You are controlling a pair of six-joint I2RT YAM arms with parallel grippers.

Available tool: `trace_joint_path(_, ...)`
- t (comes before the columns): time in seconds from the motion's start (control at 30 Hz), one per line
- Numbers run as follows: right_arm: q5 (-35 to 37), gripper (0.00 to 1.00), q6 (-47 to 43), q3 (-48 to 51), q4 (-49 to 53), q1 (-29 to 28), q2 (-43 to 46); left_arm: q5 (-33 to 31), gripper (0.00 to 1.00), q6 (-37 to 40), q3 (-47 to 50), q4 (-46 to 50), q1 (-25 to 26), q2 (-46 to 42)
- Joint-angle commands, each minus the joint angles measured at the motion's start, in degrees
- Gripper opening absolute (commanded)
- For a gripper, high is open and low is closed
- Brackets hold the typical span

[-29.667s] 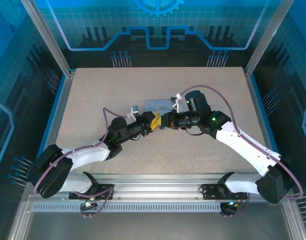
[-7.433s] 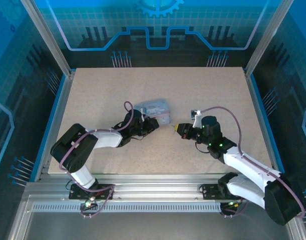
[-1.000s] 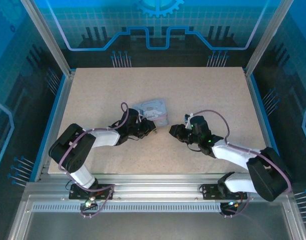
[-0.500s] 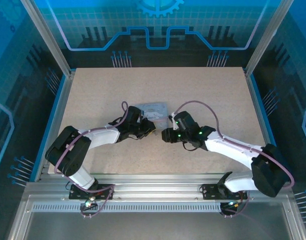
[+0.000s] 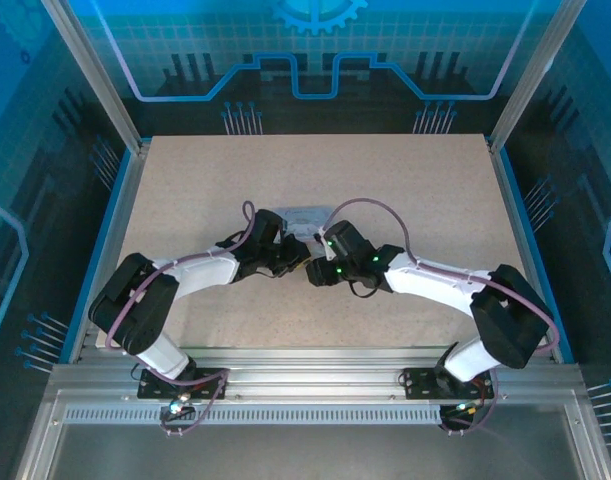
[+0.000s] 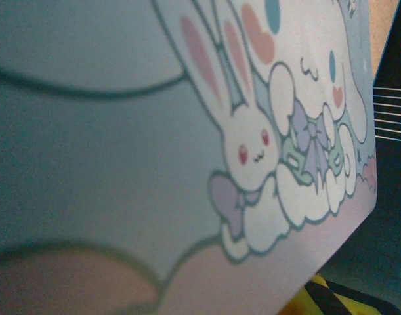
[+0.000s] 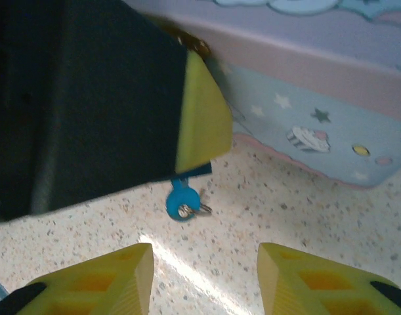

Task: Unlock a padlock with a key

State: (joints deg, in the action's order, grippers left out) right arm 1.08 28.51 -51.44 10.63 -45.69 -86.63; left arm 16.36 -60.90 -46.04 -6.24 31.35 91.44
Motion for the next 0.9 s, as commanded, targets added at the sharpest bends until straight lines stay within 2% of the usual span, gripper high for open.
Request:
trace_joint_path(0.0, -0.8, 0.47, -1.0, -1.1, -3.5, -0.8, -0.9, 0.9, 0.0, 0.6, -1.8, 0.0, 0.4, -1.8)
trace_joint_path(0.23, -1.2, 0.43, -1.5, -0.6, -6.7, -0.8, -1.7, 1.6, 0.0, 0.3, -2.3, 0.1, 0.2, -2.0)
trace_joint_path(0.43, -1.3, 0.43, -1.5, -0.9, -6.7, -0.8, -2.9, 1.7, 0.0, 0.3, -2.3, 0.1, 0.1, -2.2)
trace_joint_path(0.7, -0.9, 0.36, -2.2, -1.3, -6.9, -0.7, -3.7, 2.2, 0.0, 0.0, -2.4, -0.1, 0.1, -2.1)
trace_joint_path(0.87, -1.2, 0.35, -2.3, -2.0, -6.8, -0.5, -4.5, 2.2, 0.0, -0.1, -2.5, 0.1, 0.1, -2.2)
